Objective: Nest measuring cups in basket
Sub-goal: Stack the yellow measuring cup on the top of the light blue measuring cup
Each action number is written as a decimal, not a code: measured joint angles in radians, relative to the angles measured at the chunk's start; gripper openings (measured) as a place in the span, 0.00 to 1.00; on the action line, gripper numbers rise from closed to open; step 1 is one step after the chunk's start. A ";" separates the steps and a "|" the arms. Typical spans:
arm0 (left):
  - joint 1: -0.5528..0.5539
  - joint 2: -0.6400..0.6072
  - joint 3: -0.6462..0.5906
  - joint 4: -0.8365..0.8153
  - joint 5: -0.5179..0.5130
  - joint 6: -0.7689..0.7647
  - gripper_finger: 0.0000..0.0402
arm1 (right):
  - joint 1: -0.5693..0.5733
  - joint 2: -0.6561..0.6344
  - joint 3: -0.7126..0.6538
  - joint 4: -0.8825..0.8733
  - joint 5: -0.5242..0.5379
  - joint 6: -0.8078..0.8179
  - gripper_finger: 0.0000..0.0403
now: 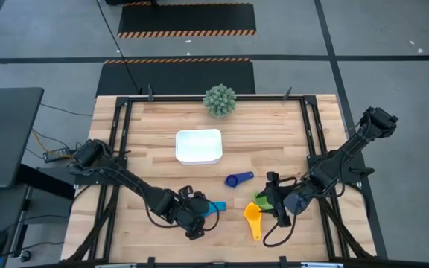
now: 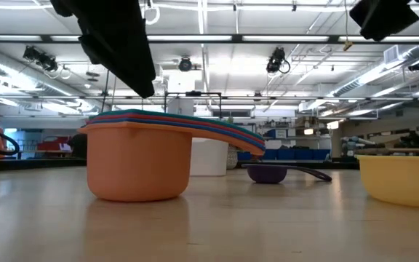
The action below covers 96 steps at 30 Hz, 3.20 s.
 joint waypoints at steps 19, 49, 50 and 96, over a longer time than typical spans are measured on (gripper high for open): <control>0.038 0.008 0.000 0.351 -0.063 0.579 0.30 | 0.024 0.247 0.066 -0.005 -0.046 0.200 0.61; 0.109 0.158 0.000 0.596 0.063 0.993 0.52 | -0.011 0.440 0.066 -0.078 -0.056 0.202 0.61; 0.108 0.160 0.000 0.595 0.069 0.997 0.52 | -0.024 0.440 0.066 -0.056 -0.044 0.163 0.61; 0.149 0.411 0.444 -0.015 0.056 0.837 0.52 | 0.141 0.131 0.061 -0.347 0.189 0.316 0.61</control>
